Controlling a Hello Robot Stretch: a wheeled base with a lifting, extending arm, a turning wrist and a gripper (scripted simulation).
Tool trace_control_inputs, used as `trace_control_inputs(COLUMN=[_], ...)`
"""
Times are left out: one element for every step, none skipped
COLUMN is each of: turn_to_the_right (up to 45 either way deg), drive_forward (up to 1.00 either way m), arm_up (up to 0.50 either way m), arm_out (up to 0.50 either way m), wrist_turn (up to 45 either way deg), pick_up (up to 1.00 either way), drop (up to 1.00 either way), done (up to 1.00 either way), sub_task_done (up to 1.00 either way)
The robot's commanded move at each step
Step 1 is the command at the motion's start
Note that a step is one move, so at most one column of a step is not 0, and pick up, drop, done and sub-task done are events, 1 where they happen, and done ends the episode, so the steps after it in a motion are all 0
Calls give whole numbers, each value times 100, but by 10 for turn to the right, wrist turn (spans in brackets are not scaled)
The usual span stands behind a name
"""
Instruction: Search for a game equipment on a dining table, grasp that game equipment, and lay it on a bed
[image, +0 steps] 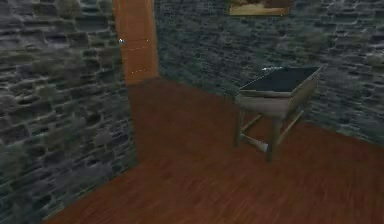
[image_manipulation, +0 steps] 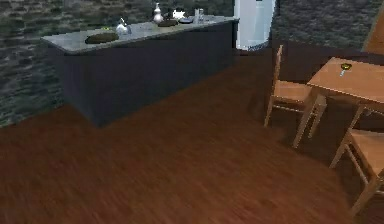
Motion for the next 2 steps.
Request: trace_control_inputs(turn_to_the_right=[0, 30], drive_forward=[100, 0], arm_up=[0, 0], arm_out=[0, 0], wrist_turn=[0, 0], pick_up=[0, 0], drop=[0, 0], done=[0, 0], sub_task_done=[0, 0])
